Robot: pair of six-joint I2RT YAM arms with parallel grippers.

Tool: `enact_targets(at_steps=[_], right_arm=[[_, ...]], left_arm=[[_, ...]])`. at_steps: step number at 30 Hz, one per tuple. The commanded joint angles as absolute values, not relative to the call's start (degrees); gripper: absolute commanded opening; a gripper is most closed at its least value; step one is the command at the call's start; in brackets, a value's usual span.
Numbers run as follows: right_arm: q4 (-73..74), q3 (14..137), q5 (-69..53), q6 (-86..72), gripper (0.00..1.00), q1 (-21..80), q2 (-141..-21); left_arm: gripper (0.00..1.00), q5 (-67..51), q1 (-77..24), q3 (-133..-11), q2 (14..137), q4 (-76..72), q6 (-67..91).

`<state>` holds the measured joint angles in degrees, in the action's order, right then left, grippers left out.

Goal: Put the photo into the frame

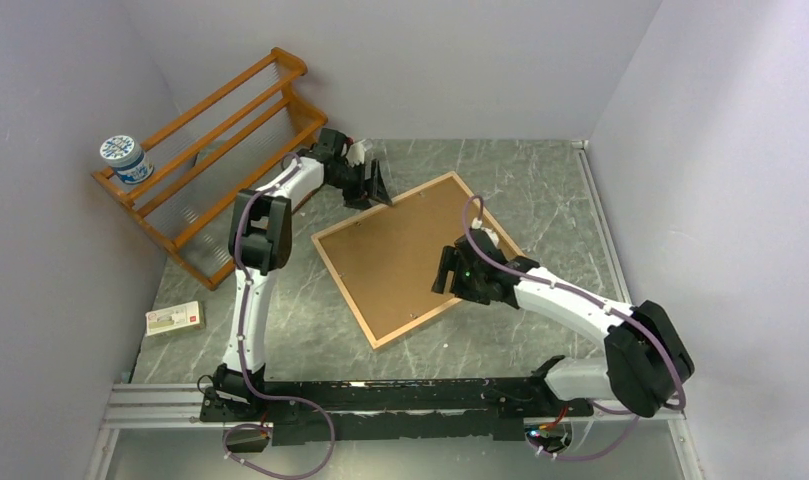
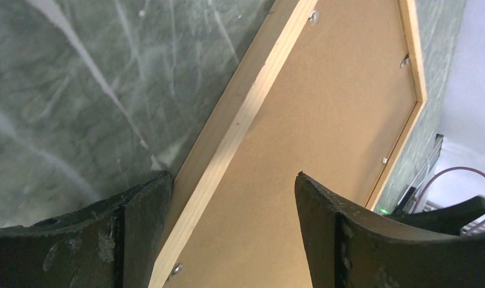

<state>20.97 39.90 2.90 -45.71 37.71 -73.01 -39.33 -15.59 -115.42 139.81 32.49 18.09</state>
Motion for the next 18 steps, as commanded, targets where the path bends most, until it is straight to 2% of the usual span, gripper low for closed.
enact_targets(at_steps=[1,11,18], right_arm=[[26.8,45.4,11.0,-48.1,0.81,33.5,-74.8],[34.3,61.8,11.1,-44.3,0.79,26.1,-86.1],[30.3,65.5,5.6,-42.4,0.76,23.4,-91.1]], left_arm=[[0.81,-33.7,-14.6,-113.1,138.4,41.0,13.1],[0.68,-33.7,-14.4,-106.3,134.7,41.9,13.0],[0.61,-34.6,-14.4,-101.5,133.5,39.3,16.0]])
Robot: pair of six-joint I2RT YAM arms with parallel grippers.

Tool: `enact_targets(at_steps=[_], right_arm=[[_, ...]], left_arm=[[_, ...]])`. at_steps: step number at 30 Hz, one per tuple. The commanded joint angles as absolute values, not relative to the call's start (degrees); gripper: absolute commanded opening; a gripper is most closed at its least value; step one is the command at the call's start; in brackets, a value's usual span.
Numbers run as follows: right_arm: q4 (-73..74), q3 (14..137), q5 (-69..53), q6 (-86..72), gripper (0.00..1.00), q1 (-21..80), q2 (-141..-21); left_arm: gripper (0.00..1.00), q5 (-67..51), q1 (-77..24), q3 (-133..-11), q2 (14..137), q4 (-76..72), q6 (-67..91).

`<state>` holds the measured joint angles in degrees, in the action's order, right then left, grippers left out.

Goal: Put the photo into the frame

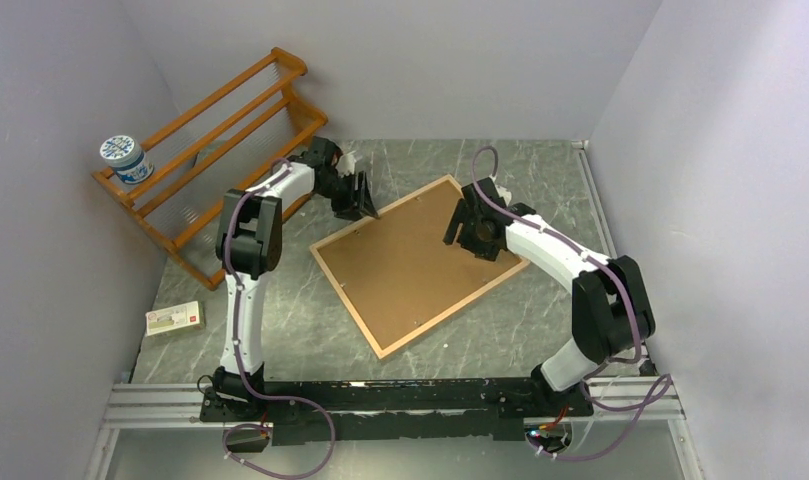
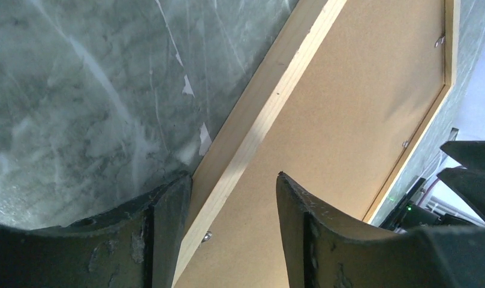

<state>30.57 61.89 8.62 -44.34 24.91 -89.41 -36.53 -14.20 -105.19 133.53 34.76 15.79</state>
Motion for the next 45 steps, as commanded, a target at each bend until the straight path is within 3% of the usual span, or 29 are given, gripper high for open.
enact_targets(at_steps=[1,10,20,24,36,45], right_arm=[[30.9,66.6,4.7,-41.5,0.76,23.1,-92.2],[37.8,75.7,1.4,-38.3,0.74,22.6,-100.5],[51.1,98.9,8.4,-40.7,0.72,30.6,-117.1],[52.9,101.7,9.9,-46.2,0.72,32.9,-119.0],[55.6,112.1,13.5,-52.6,0.68,35.7,-128.0],[60.9,119.4,14.2,-56.3,0.48,35.7,-134.2]], left_arm=[[0.58,-35.4,-14.5,-100.7,133.2,38.3,16.7],[0.44,-39.5,-15.5,-87.2,126.9,27.7,24.4],[0.37,-39.6,-17.8,-70.2,117.3,15.8,29.4],[0.35,-38.0,-17.8,-65.4,113.8,14.3,30.6],[0.39,-36.5,-17.8,-58.4,108.0,12.6,30.8],[0.42,-33.4,-17.8,-61.2,107.7,19.1,29.4]])
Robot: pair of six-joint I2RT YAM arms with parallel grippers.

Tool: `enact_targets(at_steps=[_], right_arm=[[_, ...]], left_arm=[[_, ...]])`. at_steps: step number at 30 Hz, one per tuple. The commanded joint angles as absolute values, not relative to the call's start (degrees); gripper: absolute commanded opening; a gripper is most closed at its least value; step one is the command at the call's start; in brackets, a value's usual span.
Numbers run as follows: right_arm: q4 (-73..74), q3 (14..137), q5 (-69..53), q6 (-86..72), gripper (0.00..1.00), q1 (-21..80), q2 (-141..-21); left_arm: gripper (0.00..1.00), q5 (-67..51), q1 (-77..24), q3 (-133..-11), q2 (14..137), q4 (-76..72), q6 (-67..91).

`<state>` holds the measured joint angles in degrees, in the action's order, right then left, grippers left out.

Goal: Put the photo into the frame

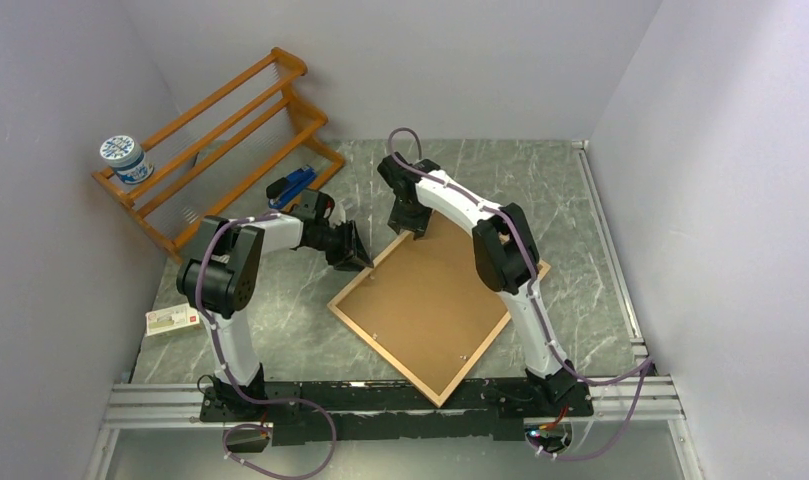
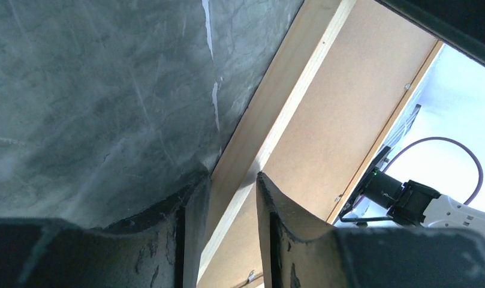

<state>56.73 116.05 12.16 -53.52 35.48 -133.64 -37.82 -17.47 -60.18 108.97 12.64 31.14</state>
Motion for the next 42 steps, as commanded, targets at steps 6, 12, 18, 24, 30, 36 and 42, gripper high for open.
enact_targets(at_steps=[6,12,18,24,30,36,42], right_arm=[[61.1,120.6,14.2,-56.9,0.41,35.8,-136.0],[64.0,127.2,13.9,-55.9,0.16,35.8,-139.6],[61.0,128.2,12.2,-53.5,0.02,35.7,-137.0],[59.5,126.4,10.6,-52.8,0.03,35.3,-134.0],[58.7,117.7,12.5,-55.3,0.34,35.0,-130.8],[57.8,115.3,12.9,-55.4,0.43,34.3,-130.5],[56.8,119.6,12.1,-53.7,0.42,33.4,-134.1]], left_arm=[[0.45,-32.4,-17.8,-61.7,106.4,21.4,28.8],[0.53,-36.0,-17.7,-62.4,105.0,20.3,28.9],[0.62,-35.7,-17.3,-66.7,105.4,23.2,25.7],[0.67,-36.2,-16.1,-70.7,108.1,24.9,24.4],[0.67,-36.1,-16.1,-71.1,109.3,24.2,24.9],[0.67,-36.3,-16.1,-70.5,110.2,23.2,25.9],[0.67,-36.6,-16.1,-70.8,110.9,22.7,26.2]])
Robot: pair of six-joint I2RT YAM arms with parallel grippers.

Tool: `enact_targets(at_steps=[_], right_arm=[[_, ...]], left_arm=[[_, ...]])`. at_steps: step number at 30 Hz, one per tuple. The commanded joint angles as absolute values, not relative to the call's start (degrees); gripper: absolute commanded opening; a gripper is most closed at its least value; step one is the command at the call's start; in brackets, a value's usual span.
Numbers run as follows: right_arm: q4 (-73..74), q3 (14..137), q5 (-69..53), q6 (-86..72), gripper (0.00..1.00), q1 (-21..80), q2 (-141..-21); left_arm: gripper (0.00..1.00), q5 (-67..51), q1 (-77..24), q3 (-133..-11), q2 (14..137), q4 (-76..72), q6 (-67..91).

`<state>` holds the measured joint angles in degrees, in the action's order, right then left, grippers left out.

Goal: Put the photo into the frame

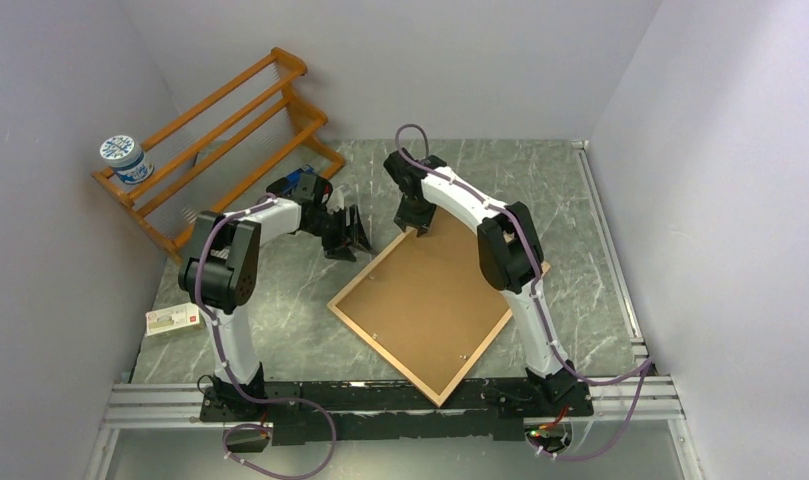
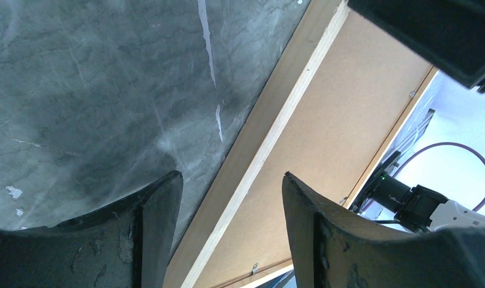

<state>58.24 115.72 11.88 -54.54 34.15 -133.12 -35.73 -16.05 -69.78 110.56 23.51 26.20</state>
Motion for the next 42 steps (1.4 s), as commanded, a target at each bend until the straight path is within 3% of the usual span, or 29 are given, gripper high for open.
enact_targets(at_steps=[1,14,19,21,35,39,42], right_arm=[[56.8,120.2,12.0,-53.6,0.43,33.3,-134.6],[57.8,121.7,11.1,-53.6,0.36,33.1,-138.0],[55.6,121.7,7.4,-53.4,0.08,32.5,-137.7],[53.5,120.8,5.7,-53.7,0.01,32.1,-136.1],[44.4,114.5,-1.7,-52.5,0.00,31.6,-124.7],[44.2,114.4,-2.0,-52.5,0.00,31.5,-123.9],[44.4,114.6,-2.1,-52.3,0.00,31.5,-123.8]], left_arm=[[0.67,-36.6,-16.1,-70.9,111.2,22.7,26.2],[0.67,-39.3,-16.6,-71.8,113.3,20.9,26.5],[0.67,-46.0,-16.8,-73.7,117.3,18.6,27.1],[0.66,-48.3,-16.9,-77.5,120.0,22.0,24.6],[0.59,-55.2,-16.9,-82.8,123.5,26.7,20.3],[0.49,-61.3,-16.9,-82.2,123.6,24.2,22.3],[0.35,-66.7,-16.9,-81.3,122.7,21.4,23.0]])
